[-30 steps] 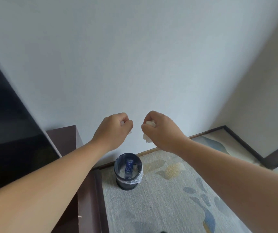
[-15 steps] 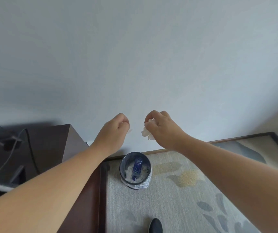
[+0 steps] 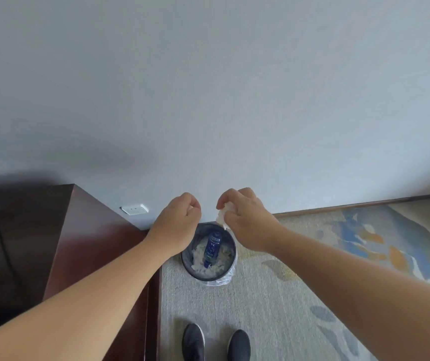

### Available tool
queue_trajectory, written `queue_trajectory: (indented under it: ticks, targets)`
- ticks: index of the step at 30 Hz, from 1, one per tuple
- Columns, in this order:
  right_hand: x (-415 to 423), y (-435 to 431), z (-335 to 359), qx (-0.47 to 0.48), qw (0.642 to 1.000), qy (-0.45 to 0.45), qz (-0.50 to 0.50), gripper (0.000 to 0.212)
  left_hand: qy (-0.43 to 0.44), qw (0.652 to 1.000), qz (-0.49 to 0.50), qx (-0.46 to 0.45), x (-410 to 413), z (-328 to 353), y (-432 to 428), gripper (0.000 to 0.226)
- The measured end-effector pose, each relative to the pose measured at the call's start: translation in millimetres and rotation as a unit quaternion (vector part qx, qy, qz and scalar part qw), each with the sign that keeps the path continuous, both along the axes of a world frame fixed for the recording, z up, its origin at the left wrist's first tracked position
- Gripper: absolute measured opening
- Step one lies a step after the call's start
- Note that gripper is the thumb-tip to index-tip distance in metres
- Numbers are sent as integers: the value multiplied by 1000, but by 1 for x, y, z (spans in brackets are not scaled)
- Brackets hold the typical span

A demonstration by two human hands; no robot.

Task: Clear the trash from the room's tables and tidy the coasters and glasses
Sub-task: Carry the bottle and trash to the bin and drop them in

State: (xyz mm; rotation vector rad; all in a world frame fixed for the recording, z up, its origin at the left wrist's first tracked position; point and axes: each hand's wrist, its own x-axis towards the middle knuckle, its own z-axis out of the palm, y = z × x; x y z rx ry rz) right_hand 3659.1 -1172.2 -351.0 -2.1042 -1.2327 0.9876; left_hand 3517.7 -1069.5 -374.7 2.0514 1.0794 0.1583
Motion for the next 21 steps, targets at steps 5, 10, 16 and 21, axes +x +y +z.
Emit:
queue_trajectory:
  ticks: [5, 10, 16, 21]
  targets:
    - [0, 23, -70, -60, 998, 2, -3, 25, 44, 999, -4, -32, 2, -74, 17, 10]
    - [-2, 37, -136, -123, 992, -12, 2, 29, 109, 993, -6, -48, 0, -142, 27, 10]
    - [-9, 47, -195, -172, 985, -13, 3, 29, 158, 985, -4, -71, 2, -198, 32, 18]
    - [-16, 56, -225, -191, 982, -8, 14, 30, 171, 982, 5, -80, 2, -223, 31, 28]
